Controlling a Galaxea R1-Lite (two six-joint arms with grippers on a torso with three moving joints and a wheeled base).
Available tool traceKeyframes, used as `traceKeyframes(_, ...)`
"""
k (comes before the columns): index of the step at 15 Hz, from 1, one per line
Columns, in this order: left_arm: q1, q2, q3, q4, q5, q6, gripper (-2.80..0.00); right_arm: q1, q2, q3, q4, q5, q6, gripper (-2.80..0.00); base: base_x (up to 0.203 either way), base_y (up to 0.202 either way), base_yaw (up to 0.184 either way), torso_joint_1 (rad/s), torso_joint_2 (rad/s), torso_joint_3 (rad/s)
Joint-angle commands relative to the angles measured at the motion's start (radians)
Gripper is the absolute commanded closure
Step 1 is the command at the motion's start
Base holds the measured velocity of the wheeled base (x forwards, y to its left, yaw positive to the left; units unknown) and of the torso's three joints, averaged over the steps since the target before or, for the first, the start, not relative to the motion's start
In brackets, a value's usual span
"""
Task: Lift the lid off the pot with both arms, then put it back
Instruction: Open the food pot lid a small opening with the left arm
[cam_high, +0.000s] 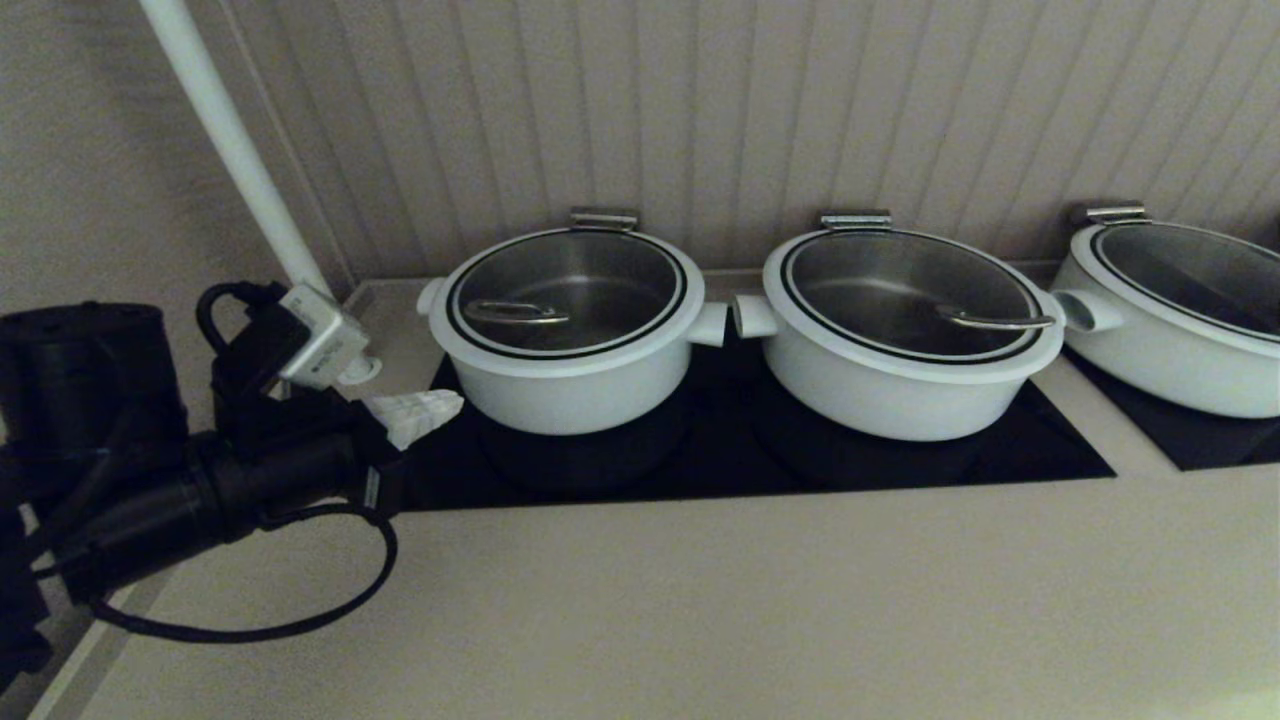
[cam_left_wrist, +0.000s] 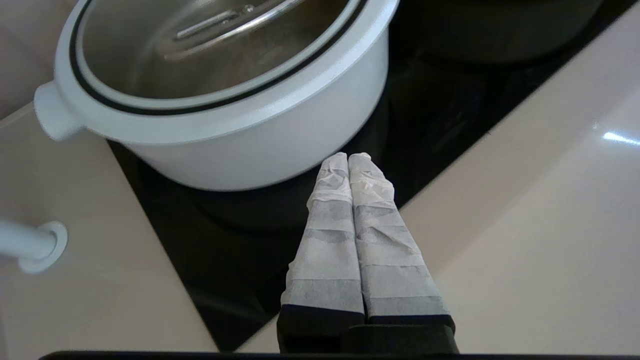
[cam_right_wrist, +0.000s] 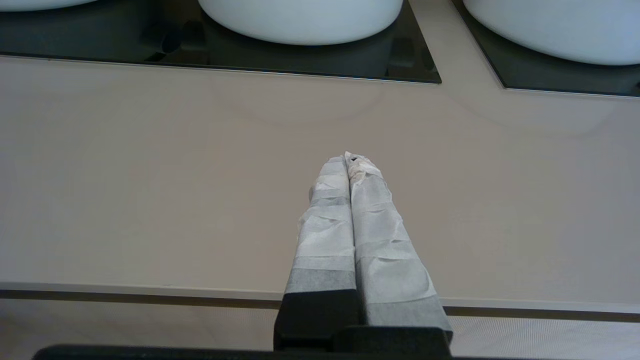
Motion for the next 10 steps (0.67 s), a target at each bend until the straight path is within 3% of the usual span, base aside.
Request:
traceKeyframes(1,0.0,0.082,-0.037,-0.02,-0.001,0.002,0.0,0.0,0.0,0.0,0.0,-0.001,-0.001,0.0,0.0,0.0,0.0,0.0,0.0,0.0)
traceKeyframes(10,-0.017,0.244,-0.204,-0.056,0.025,-0.011,0.0,0.0,0.0,0.0,0.001,0.002,-0.007,0.0,0.0,0.0,0.0,0.0,0.0,0.0)
